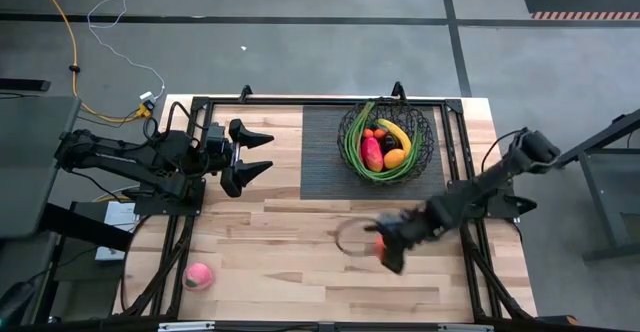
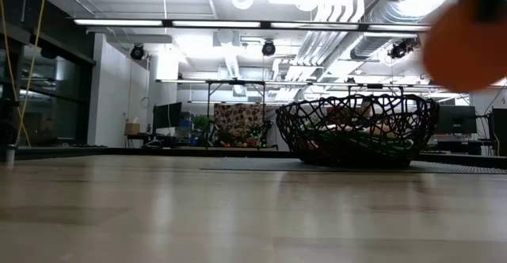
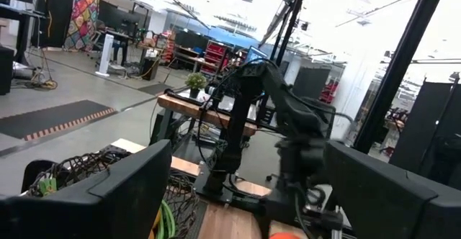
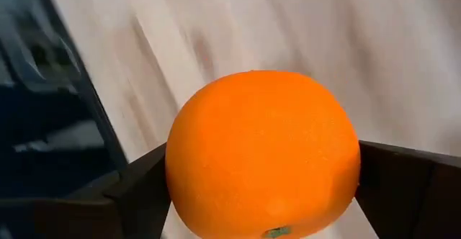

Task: Build produce basket
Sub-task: Put the orange into the black basket

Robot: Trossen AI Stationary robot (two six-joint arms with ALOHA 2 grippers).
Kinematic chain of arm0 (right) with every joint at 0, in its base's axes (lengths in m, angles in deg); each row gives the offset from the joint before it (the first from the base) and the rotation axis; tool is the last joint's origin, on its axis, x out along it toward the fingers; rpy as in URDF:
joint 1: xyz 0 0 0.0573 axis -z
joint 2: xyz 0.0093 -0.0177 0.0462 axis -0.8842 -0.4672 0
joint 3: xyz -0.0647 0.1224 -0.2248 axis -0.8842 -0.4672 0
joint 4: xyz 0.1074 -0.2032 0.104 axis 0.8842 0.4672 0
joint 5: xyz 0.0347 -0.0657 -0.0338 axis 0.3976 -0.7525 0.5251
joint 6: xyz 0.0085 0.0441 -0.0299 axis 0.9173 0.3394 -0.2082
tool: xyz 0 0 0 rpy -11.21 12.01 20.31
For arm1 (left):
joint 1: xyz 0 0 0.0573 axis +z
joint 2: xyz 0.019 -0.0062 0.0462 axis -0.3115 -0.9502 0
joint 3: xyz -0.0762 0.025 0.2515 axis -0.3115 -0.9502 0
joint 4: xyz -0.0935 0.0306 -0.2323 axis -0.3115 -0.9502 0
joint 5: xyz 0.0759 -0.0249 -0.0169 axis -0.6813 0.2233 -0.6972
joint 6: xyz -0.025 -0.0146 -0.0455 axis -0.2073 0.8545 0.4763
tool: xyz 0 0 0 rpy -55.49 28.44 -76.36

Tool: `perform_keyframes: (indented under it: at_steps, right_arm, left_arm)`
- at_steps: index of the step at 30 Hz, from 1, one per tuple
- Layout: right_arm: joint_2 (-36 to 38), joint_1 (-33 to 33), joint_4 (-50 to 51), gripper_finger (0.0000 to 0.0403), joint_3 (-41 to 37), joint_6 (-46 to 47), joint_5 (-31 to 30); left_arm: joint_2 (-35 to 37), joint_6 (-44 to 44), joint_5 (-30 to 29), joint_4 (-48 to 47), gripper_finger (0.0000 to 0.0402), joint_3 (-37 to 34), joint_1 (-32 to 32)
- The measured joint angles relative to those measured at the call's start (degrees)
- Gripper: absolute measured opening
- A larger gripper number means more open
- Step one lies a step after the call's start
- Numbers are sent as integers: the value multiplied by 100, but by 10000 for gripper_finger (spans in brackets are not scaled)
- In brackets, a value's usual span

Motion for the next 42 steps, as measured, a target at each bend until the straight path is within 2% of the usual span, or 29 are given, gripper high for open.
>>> perform_keyframes:
  at_steps: [4,10,15,19,25,31,34,38,42]
  right_arm:
    - [51,867,-1013,328,-2,-1526,-319]
    - [5,1927,-3335,328,-1,-3121,-809]
    - [35,2540,-5017,328,0,-4040,-951]
    - [78,2843,-5704,328,0,-4348,-763]
    - [509,3019,-5520,328,0,-4517,-515]
    - [1089,2999,-4679,328,0,-4537,-394]
    - [1118,2988,-4487,328,0,-4510,-387]
    - [1002,2986,-4378,328,0,-4510,-348]
    - [991,2986,-4395,328,2,-4518,-345]
  left_arm:
    - [0,0,2,0,348,0,0]
    - [0,1,4,0,348,0,0]
    - [0,237,15,0,348,0,0]
    - [-14,286,142,3,348,0,0]
    - [-154,310,201,-90,348,83,58]
    - [-628,215,797,-1492,348,878,471]
    - [-903,-19,951,-2020,348,1173,604]
    - [-1056,-109,1138,-2014,348,1198,617]
    - [-1078,-127,1025,-2066,348,1198,577]
